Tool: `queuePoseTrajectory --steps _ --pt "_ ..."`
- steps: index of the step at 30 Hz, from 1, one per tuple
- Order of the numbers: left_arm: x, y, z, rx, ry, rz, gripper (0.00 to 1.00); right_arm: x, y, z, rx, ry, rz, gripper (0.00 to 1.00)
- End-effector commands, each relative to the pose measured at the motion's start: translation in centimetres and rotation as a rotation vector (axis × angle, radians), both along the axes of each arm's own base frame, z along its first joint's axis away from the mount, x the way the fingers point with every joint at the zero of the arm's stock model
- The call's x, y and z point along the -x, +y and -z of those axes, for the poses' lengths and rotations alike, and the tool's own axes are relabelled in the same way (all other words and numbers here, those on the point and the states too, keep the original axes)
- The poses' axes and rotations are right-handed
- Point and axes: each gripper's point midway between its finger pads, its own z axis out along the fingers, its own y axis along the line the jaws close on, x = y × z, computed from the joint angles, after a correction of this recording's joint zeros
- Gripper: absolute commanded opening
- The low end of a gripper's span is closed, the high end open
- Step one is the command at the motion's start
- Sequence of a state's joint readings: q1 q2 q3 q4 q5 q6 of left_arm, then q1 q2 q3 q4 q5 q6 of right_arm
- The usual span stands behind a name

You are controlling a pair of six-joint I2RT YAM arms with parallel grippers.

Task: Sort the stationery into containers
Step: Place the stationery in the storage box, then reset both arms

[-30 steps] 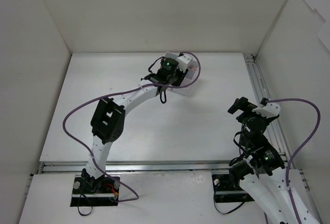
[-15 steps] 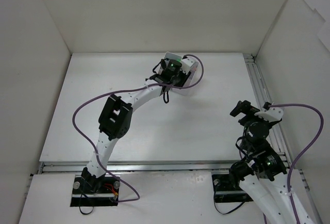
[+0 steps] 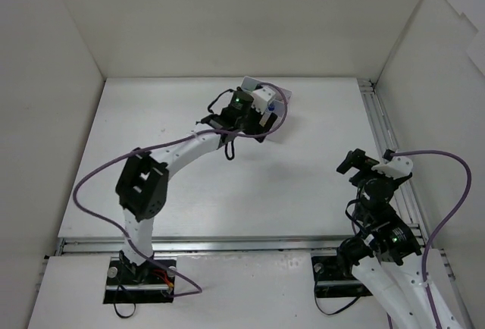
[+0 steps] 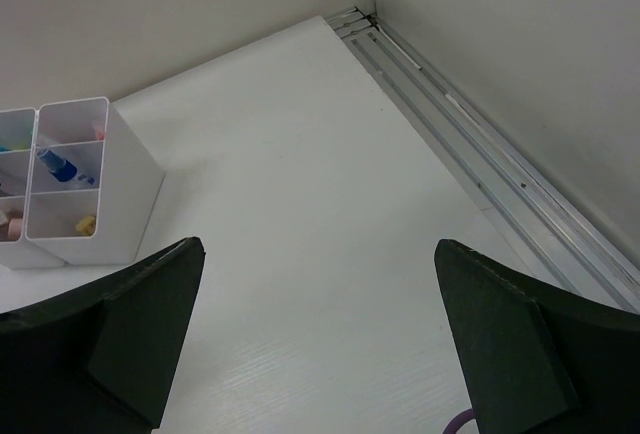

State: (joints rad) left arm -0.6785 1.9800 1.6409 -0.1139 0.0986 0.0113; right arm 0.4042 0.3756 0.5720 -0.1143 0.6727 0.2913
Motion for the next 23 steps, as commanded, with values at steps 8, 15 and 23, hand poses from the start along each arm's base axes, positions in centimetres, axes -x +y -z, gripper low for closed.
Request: queuePoseTrajectory --steps 8,15,23 --pt "10.5 17.7 -9.2 0.234 -0.135 -0.488 0.99 -1.0 0.7 0.9 -0.041 0.069 0.004 0.98" --pt "18.1 26.6 -4.0 0.320 0.008 -0.842 0.99 -1.9 2.3 3.9 -0.084 0.157 -0.037 0.98" --pt "21.3 29.5 -5.4 0.454 -0.098 -0.856 0.99 -2.0 3.6 5.7 -0.129 0.192 -0.087 0.98"
